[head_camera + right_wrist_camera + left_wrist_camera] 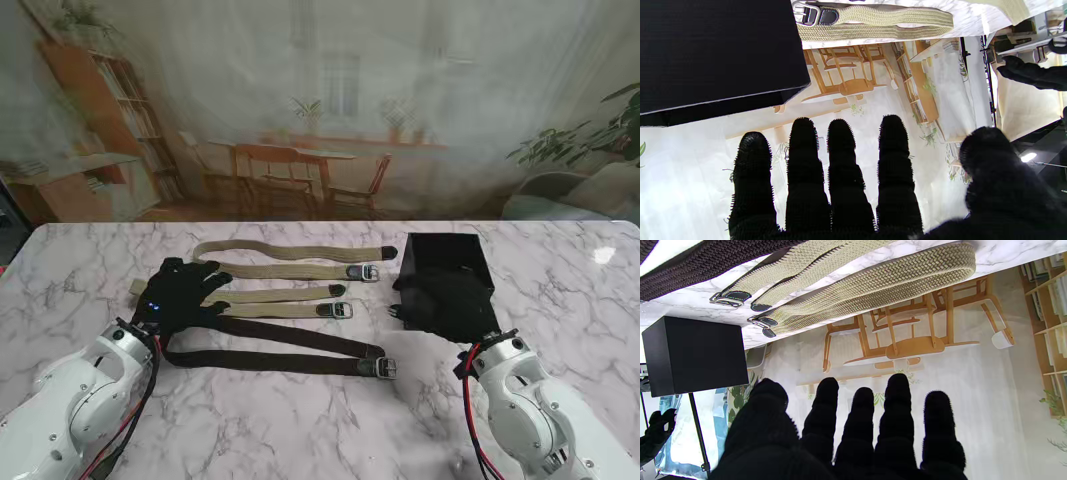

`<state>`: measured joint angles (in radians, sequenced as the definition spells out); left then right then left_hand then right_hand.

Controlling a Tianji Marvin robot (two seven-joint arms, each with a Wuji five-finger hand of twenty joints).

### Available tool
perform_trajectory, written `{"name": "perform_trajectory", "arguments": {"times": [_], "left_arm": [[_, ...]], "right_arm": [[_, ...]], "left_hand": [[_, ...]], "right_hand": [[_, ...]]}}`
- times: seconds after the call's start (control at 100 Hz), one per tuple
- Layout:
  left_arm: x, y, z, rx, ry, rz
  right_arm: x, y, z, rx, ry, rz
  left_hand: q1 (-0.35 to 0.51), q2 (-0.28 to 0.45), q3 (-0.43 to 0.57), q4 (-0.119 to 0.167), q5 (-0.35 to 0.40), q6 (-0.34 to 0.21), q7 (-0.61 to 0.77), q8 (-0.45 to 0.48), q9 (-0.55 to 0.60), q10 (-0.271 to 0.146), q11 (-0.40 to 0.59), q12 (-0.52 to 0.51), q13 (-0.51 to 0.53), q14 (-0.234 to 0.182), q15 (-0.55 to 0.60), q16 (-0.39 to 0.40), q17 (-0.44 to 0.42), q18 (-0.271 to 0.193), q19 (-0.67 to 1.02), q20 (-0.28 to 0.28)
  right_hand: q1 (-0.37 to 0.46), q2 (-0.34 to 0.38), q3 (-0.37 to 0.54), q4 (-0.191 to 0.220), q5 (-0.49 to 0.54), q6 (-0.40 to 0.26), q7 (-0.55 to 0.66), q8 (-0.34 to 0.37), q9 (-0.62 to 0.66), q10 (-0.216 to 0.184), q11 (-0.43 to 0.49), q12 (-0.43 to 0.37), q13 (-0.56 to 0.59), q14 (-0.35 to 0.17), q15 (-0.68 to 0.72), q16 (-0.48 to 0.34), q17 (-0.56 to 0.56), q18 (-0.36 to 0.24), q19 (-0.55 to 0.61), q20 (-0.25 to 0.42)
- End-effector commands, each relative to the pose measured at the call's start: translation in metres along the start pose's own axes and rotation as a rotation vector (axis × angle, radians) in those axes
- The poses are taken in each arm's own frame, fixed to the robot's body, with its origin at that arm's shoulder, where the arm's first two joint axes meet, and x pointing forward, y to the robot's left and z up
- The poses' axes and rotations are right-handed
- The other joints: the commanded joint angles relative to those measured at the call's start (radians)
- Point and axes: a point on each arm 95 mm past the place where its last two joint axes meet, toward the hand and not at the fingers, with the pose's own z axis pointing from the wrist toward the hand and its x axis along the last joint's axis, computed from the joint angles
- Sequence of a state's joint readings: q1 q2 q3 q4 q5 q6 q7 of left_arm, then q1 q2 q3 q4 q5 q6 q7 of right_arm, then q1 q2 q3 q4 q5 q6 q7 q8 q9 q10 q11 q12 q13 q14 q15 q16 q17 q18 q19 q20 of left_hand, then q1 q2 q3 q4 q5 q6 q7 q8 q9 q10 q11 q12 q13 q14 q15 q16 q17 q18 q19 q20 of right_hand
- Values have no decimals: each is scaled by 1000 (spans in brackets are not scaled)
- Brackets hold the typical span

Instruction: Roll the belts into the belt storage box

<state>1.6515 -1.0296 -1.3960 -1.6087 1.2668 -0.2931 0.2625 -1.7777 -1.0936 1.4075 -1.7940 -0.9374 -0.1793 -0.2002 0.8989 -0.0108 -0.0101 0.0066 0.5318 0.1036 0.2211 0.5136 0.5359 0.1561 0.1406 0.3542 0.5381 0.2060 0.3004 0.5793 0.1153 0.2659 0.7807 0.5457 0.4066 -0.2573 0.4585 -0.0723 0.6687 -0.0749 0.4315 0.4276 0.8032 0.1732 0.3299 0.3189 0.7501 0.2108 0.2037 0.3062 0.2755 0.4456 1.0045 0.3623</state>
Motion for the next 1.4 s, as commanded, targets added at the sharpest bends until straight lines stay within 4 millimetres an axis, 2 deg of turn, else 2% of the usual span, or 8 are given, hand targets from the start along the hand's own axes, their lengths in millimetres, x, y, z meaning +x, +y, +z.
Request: {"name": "perform_trajectory", "arguments": {"times": [0.0,0.49,0.94,1.18,1.39], "left_arm": [[1,2,1,-16,2,-2],[1,1,1,-14,8,3],[1,1,-3,-13,-1,3],[10,2,3,-50,25,-16],[21,7,13,-100,36,-68]], "right_arm": [[2,-1,-1,3,4,-1],[2,0,-4,-10,5,-4],[14,1,-3,5,27,-8],[23,-6,-4,52,49,-14],[23,-15,0,124,76,-40]], "left_hand": [[-17,30,-17,-20,25,2,5,9,17,9,14,9,-12,17,-8,4,-14,39,-11,3],[-16,29,-17,-20,29,0,7,10,20,9,14,9,-11,17,-8,4,-14,39,-12,2],[-18,28,-19,-21,46,0,15,14,23,10,14,9,-13,20,-9,3,-15,41,-13,2],[-19,27,-18,-21,56,-5,21,16,38,9,18,11,-3,17,-4,5,-12,40,-11,3],[-16,22,-18,-20,54,8,22,15,63,-4,139,166,9,-6,116,177,-3,25,25,25]], "right_hand": [[-2,32,18,13,28,11,18,6,8,3,-3,4,11,-13,30,8,-9,-14,4,11],[-1,33,17,13,28,11,17,6,7,2,-4,4,11,-12,30,7,-9,-14,4,11],[-2,32,18,14,28,9,18,6,9,0,-3,4,12,-13,30,7,-8,-14,5,11],[-3,30,20,13,28,9,19,7,8,2,-2,5,12,-15,31,7,-7,-15,6,11],[-7,31,23,14,25,5,21,8,8,-7,0,5,13,-20,30,7,-2,-20,8,11]]}}
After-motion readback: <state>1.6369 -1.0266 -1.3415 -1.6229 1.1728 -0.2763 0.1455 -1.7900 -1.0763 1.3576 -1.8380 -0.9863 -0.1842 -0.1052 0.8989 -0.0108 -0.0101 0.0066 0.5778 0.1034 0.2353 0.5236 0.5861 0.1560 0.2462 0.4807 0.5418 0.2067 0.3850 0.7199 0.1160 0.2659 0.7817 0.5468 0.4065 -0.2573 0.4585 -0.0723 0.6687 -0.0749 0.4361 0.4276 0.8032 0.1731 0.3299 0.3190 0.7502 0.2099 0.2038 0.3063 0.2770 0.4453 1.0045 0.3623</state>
